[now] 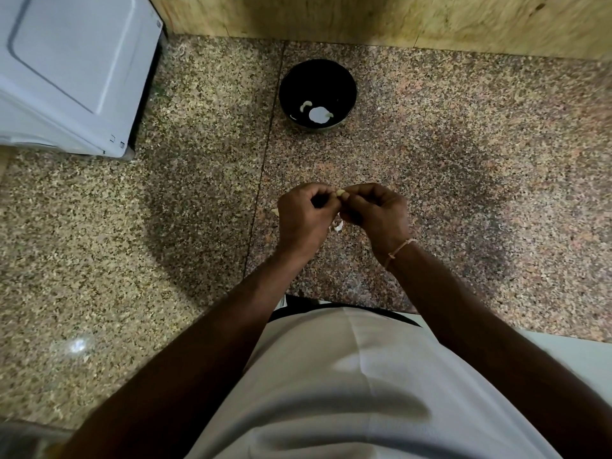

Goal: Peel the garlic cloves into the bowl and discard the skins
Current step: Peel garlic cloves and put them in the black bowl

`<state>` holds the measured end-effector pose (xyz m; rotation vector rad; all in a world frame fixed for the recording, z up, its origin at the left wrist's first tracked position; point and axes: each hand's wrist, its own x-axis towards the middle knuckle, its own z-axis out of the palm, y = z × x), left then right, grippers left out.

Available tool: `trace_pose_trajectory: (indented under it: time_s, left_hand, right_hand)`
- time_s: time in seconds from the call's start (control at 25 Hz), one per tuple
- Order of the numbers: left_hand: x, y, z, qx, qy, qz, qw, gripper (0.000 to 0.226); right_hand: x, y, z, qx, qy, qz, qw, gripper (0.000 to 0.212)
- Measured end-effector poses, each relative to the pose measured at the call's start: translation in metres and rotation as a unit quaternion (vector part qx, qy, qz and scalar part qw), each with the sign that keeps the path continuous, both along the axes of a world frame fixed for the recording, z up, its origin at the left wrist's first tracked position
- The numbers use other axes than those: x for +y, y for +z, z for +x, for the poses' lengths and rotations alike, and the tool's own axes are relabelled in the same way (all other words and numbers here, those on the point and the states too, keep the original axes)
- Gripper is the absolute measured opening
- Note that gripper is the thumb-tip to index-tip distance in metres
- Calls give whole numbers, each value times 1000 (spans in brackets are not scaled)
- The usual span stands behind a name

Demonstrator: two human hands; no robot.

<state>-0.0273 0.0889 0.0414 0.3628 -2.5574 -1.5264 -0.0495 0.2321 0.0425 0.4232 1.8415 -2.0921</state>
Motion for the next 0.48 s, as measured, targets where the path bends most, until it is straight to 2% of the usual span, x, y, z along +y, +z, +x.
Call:
trace_pose_trajectory:
  time_s: [0.2, 0.36, 0.48]
  left_hand:
    - [-3, 3, -5, -15, -5, 25, 1000, 5]
    - [-7, 4, -6, -55, -10, 107, 993, 3]
    - [-8, 7, -3, -58, -7, 157, 986, 5]
  right_hand:
    - [2, 5, -3, -14, -4, -38, 999, 13]
    - [5, 13, -3, -48, 6, -124, 991, 9]
    - [7, 15, -1, -48, 9, -142, 989, 7]
